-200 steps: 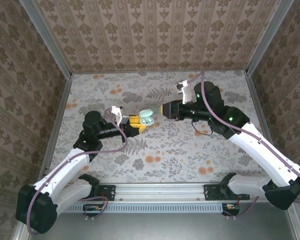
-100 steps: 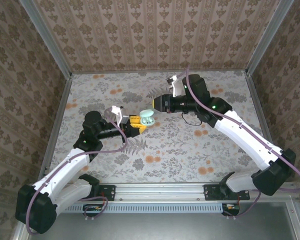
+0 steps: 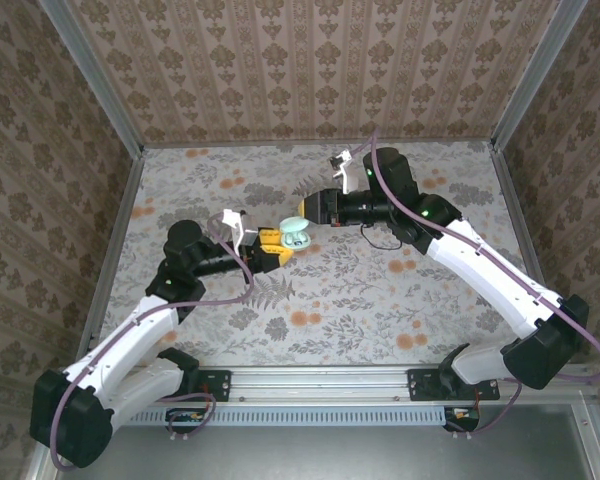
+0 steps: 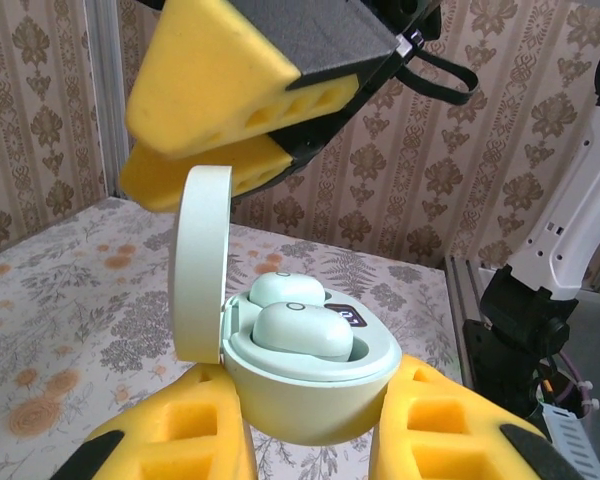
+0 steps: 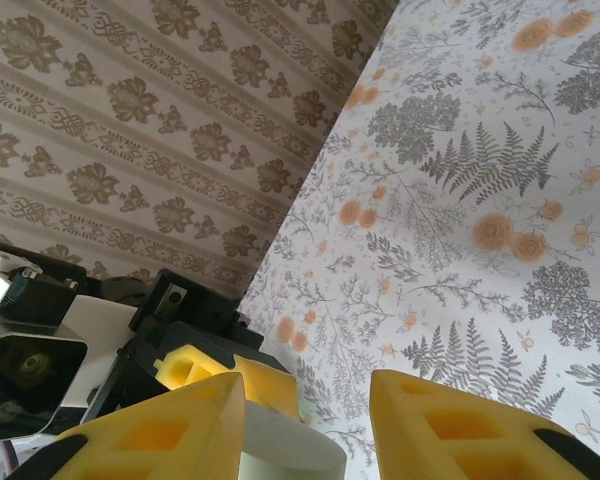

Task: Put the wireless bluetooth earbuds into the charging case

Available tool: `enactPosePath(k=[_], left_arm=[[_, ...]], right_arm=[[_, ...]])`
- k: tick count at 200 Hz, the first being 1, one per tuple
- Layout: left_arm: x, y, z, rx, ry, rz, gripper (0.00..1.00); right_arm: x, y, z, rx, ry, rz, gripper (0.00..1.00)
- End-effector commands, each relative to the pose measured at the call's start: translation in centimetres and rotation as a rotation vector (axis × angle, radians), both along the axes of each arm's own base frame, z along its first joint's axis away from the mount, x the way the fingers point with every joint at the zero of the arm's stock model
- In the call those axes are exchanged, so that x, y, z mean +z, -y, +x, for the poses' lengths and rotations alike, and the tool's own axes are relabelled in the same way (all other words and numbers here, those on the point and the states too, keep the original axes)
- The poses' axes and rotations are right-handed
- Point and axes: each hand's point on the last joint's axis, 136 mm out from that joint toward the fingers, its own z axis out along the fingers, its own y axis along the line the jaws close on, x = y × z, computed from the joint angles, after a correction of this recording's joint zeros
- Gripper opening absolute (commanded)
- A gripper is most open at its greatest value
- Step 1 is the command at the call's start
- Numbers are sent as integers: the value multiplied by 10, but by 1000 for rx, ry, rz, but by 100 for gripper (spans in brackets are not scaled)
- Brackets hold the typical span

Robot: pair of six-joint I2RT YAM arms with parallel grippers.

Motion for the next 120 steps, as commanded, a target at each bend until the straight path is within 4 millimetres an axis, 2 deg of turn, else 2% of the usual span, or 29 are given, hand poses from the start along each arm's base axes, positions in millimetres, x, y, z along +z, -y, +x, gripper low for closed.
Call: enactPosePath(k=[1,120], left_arm=[[27,0,-7,-27,52,-37,3],[28,2,-6,-10,55,-40,3]], right_arm=[[6,-4,-3,30,-2,35,38],[1,5,-17,41,-8,21,38]])
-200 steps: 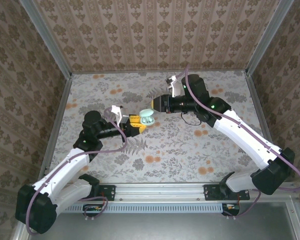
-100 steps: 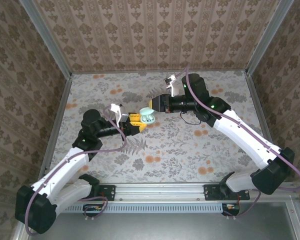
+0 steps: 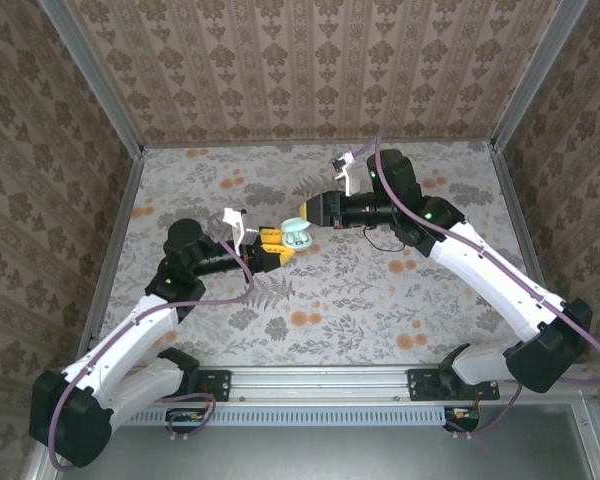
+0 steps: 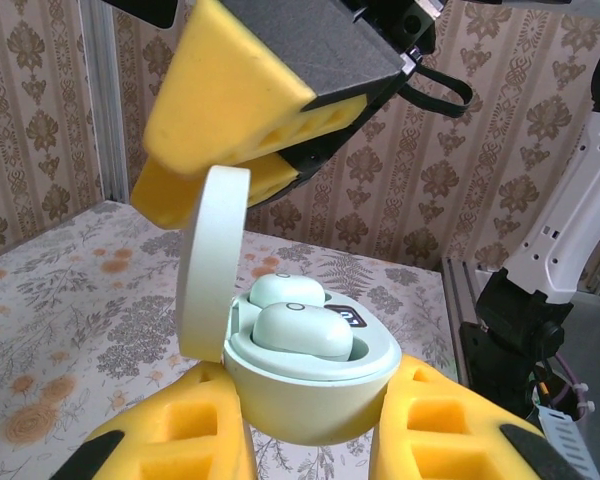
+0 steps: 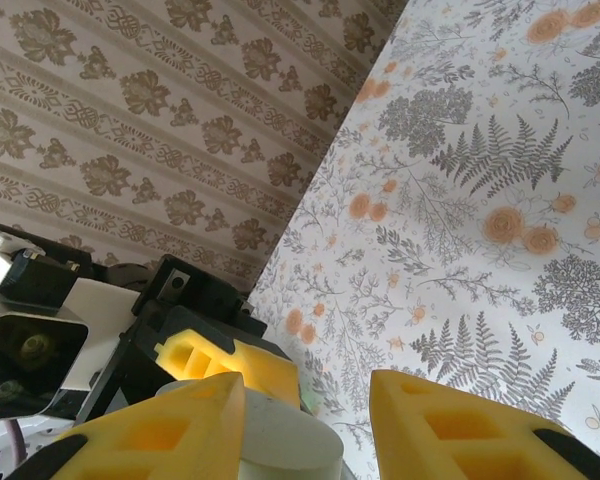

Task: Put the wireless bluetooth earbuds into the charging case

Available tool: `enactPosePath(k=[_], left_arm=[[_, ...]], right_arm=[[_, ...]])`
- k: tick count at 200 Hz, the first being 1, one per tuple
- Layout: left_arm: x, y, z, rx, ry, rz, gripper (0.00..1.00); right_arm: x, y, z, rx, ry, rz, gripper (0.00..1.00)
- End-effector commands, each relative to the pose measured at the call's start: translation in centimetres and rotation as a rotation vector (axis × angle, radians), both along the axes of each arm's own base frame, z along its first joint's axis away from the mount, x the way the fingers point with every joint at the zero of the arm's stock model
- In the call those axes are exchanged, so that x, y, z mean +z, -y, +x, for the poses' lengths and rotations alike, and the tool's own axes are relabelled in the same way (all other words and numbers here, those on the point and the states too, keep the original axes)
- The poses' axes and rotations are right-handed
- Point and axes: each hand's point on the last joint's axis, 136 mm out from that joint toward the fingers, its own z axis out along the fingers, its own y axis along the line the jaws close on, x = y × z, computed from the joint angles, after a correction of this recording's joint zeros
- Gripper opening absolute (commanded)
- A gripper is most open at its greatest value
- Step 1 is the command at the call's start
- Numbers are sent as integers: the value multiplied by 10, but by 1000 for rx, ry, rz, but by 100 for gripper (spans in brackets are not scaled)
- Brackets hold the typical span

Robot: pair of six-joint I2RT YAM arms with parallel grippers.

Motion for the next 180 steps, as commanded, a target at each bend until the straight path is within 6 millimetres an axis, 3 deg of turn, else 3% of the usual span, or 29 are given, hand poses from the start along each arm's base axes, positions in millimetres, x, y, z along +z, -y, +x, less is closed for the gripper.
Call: enactPosePath(k=[1,180], left_arm=[[25,0,-4,-3,58,-42,3],[25,-2,-3,15,66,-43,4]], right_arm=[[2,2,-9,20,-2,8,38],[10,11,-18,3,23,17,40]])
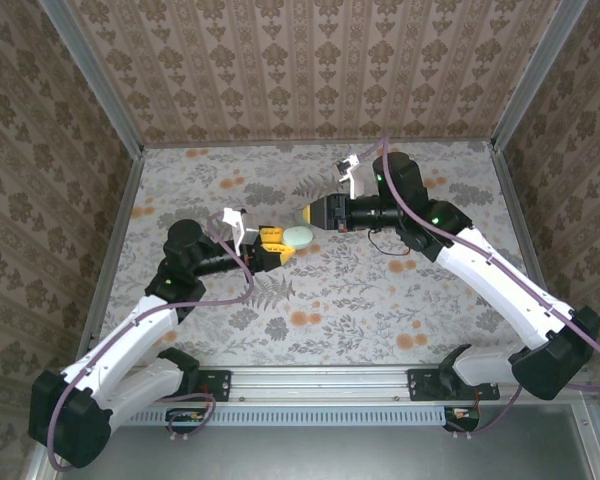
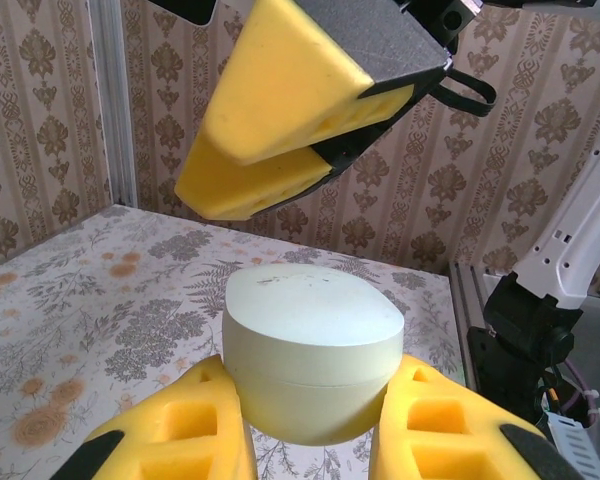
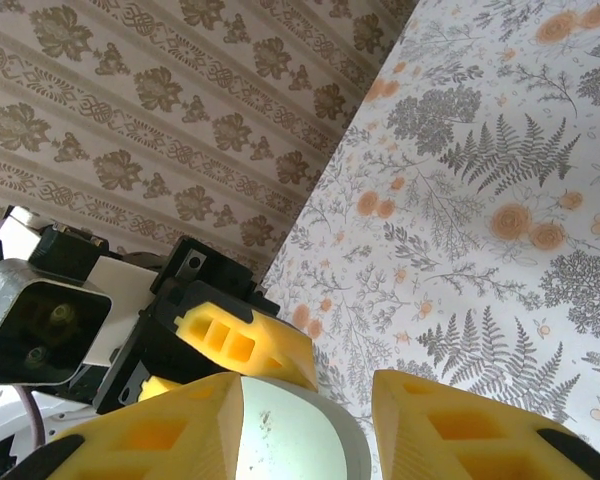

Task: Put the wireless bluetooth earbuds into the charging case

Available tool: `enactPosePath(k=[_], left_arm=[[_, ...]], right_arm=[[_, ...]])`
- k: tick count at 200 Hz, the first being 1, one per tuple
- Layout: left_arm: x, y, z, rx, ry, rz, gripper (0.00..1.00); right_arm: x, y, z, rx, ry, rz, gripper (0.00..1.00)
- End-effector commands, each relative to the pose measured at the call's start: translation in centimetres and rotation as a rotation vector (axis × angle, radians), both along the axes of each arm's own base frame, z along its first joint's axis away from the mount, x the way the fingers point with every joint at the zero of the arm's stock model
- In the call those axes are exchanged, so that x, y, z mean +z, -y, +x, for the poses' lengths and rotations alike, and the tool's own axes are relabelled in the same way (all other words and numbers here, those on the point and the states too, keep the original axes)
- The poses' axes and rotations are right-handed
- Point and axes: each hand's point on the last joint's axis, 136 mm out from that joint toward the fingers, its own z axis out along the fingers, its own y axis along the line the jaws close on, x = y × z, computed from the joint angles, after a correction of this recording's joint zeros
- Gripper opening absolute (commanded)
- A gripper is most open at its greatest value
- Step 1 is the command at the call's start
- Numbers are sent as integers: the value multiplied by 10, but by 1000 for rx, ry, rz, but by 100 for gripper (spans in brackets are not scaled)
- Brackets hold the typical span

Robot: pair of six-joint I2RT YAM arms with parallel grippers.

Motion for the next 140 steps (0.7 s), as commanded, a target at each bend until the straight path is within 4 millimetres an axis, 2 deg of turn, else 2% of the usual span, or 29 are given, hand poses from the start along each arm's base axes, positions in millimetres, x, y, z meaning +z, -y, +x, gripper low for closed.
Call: enactPosePath(k=[1,41,78,140], left_arm=[[24,-2,-5,-4,57,-39,4],[25,-2,-3,7,55,-42,4],[24,-2,4,36,35,-43,4],[36,-1,6,44,38,-83,4]], right_arm=[[4,5,-7,-3,10,6,40],[0,8,-10,-16,-9,28,46],[1,10,-15,-46,-41,123,50],[3,6,-17,-57,-119,241,54]])
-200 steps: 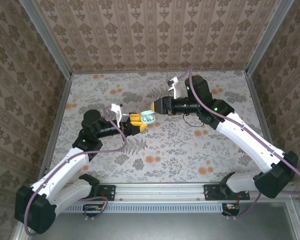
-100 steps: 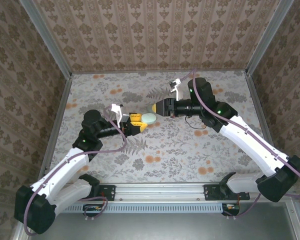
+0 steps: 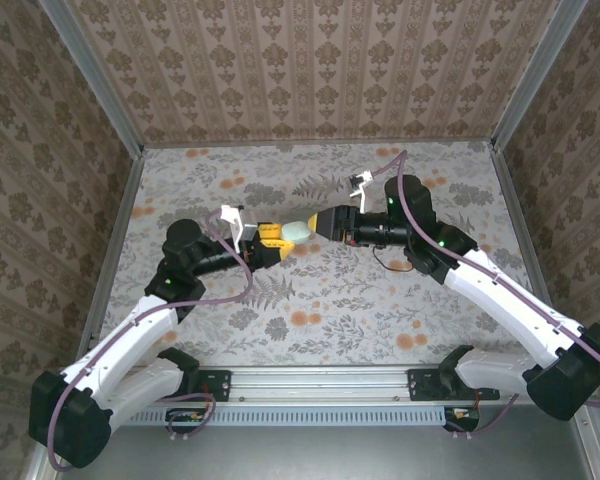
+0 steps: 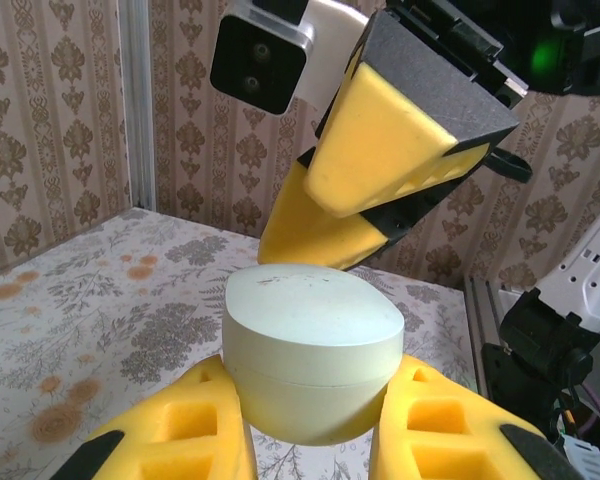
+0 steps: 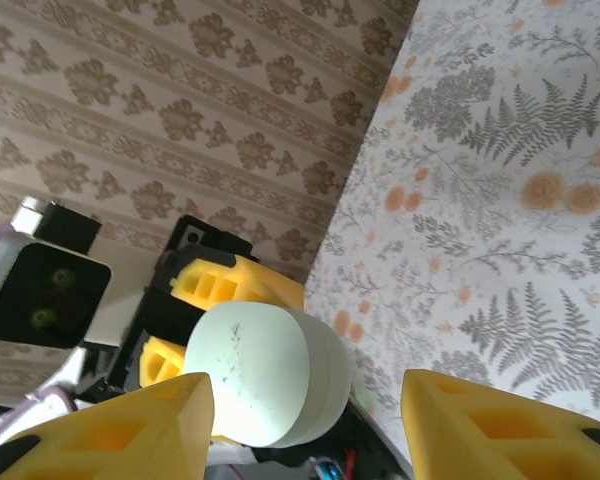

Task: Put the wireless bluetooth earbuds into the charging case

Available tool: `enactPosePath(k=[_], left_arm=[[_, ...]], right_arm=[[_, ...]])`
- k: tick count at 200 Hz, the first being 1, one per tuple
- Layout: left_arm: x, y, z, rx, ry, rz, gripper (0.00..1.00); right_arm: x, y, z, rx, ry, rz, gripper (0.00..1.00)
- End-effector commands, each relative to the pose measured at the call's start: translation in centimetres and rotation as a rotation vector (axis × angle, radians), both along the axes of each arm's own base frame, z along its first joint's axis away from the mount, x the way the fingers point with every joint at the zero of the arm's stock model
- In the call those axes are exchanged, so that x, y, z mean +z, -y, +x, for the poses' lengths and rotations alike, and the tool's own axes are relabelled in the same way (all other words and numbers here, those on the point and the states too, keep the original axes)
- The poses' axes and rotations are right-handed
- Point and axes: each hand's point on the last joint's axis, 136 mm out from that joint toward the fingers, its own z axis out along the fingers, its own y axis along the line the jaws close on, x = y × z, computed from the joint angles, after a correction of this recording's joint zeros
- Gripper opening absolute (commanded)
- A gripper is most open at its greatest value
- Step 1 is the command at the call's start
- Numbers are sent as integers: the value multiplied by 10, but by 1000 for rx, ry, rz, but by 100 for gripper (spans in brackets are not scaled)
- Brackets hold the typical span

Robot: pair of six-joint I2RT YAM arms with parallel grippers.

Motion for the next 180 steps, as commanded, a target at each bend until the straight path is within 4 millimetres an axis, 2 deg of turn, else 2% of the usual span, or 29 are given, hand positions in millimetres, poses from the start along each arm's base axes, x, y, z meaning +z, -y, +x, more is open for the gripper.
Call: enactPosePath(k=[1,91,140,160,180], left_arm=[[30,0,-1,-1,54,-61,4],[40,2,-1,0,75,-89,5],[40,5,0,-2,74,-93,5],[38,5,1,-1,71,-88,5],[34,4,1,9,65,-77,5]], right_arm=[[19,-3,-3,6,-3,99,54],[23,-19,-1,47,-81,211,59],[12,-37,-6,86,-126,203,60],[11,-42,-7,95,-130,207,56],[12,-41,-6,88,-128,206,43]])
